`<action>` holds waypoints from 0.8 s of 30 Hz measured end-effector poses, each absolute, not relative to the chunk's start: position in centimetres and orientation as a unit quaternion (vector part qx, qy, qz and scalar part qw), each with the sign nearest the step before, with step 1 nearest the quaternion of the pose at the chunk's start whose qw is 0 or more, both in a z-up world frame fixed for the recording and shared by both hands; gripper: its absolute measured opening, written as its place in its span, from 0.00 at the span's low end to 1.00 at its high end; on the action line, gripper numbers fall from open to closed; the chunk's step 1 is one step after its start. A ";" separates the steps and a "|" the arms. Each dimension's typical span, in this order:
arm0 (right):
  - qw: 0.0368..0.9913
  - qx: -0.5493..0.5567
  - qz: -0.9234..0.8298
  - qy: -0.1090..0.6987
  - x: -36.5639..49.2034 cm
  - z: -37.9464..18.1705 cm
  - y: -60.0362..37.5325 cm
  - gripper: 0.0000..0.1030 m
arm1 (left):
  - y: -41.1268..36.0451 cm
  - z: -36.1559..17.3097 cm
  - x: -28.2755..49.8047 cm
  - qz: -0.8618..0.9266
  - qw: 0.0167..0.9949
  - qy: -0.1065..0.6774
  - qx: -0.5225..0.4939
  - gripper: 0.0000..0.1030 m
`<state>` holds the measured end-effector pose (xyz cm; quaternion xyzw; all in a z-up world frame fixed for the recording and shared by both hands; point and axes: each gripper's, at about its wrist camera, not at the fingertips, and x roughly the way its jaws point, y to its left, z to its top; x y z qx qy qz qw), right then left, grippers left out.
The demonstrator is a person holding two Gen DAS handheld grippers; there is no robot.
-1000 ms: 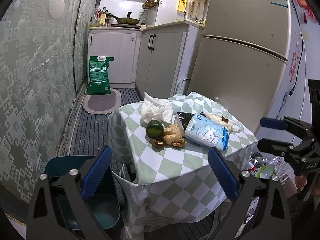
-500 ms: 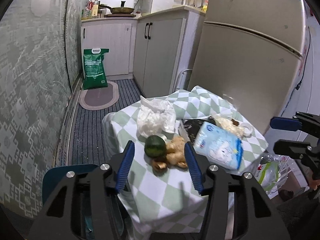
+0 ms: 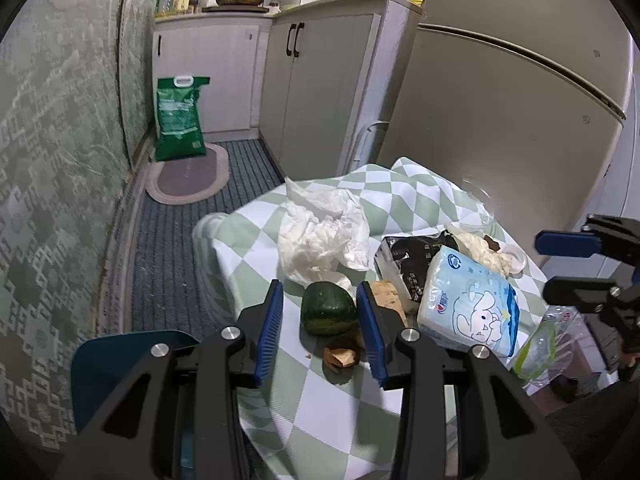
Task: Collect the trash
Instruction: 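Grasp the green avocado with the left tool while the right tool grasps the wipe pack, then carry the avocado and the blue wipe pack over the teal trash bin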
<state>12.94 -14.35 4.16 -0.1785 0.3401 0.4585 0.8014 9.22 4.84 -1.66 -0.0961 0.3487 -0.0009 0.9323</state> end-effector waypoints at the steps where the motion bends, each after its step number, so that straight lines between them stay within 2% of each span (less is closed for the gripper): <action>1: 0.800 -0.179 0.460 0.342 13.0 4.0 -14.2 0.44 | 4.9 -1.9 9.3 -0.005 0.932 0.349 -0.101 0.38; 4: 0.795 -0.180 0.463 0.348 12.8 3.3 -13.7 0.44 | 5.0 -2.0 9.3 -0.018 0.931 0.346 -0.115 0.30; 5: 0.795 -0.183 0.463 0.347 12.7 3.1 -13.4 0.44 | 5.0 -1.9 9.4 -0.018 0.931 0.346 -0.115 0.30; 7: 0.799 -0.183 0.460 0.343 12.6 2.9 -13.1 0.52 | 4.9 -1.9 9.4 -0.019 0.931 0.344 -0.117 0.29; 16: 0.804 -0.198 0.456 0.326 12.5 1.8 -11.6 0.65 | 5.1 -1.1 8.8 -0.026 0.937 0.318 -0.140 0.29; 24: 0.803 -0.199 0.464 0.316 12.6 1.0 -10.7 0.66 | 6.1 0.8 6.9 -0.017 0.947 0.275 -0.168 0.29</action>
